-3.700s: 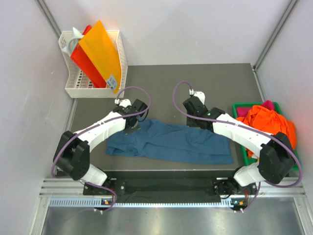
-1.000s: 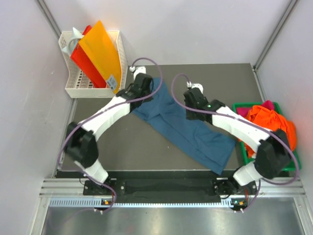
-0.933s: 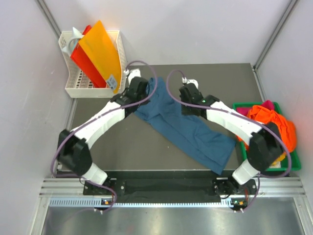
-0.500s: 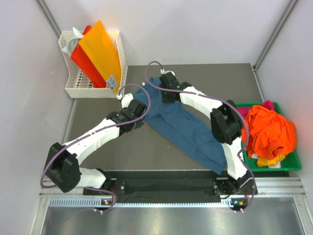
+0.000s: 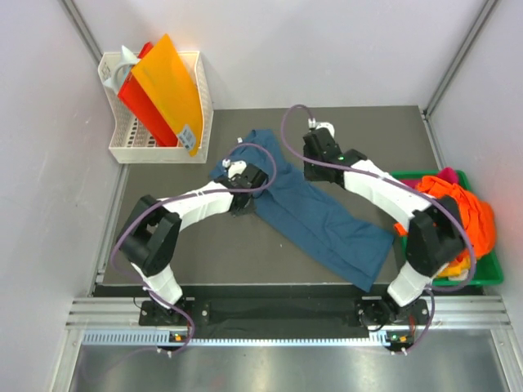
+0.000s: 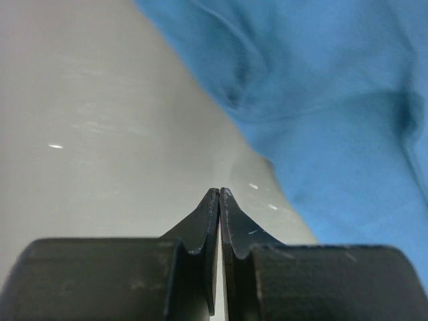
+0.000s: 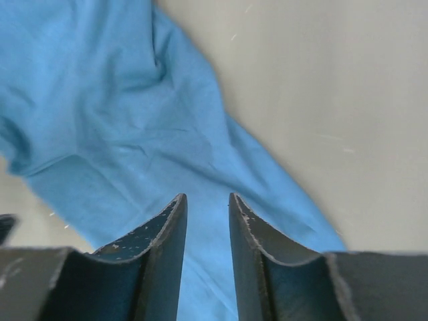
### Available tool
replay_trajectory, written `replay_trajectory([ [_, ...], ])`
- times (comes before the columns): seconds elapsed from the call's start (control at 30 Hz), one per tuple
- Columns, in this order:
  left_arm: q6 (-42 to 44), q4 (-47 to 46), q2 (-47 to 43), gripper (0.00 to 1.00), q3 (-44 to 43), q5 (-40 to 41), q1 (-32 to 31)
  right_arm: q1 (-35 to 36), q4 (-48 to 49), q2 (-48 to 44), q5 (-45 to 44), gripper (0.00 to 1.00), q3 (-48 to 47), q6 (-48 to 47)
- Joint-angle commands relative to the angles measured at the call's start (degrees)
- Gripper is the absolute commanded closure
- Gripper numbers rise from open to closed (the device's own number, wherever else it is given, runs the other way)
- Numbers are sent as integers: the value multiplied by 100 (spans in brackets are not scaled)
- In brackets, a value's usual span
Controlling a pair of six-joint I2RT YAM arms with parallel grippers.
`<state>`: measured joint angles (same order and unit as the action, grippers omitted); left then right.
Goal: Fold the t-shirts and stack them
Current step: Rotate the tshirt 90 degrees
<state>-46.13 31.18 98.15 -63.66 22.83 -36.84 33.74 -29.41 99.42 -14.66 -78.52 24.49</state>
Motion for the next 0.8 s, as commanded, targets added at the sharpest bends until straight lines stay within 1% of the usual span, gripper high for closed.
replay_trajectory([
  [0.0, 130, -665, -7, 92, -147, -367, -516, 19, -82, -871, -599, 67, 450, -58],
  [0.07, 113, -745, 125, 92, -208, -288, -709, 28, -232, -1029, -626, 67, 705, -41],
  [0.2, 43, -692, 722, 93, -498, -577, -754, 28, -145, -1380, -495, 67, 1312, 170],
  [0.27, 51, -788, 741, 93, -534, -613, -816, 28, -57, -1591, -355, 67, 1654, 292],
  [0.37, 95, -1131, 662, 92, -516, -726, -869, 28, -3, -1750, -231, 67, 1901, 389],
  [0.43, 139, -1289, 775, 91, -603, -815, -878, 37, -12, -1864, -231, 67, 1963, 399],
  [0.57, 175, -1132, 1136, 92, -1025, -903, -939, 37, -39, -2057, -327, 67, 1990, 381],
  [0.7, 148, -1202, 1075, 92, -964, -877, -1071, 37, -153, -2110, -424, 67, 1963, 363],
  [0.77, 113, -949, 1232, 92, -1034, -850, -1097, 28, -162, -2137, -424, 66, 1981, 390],
])
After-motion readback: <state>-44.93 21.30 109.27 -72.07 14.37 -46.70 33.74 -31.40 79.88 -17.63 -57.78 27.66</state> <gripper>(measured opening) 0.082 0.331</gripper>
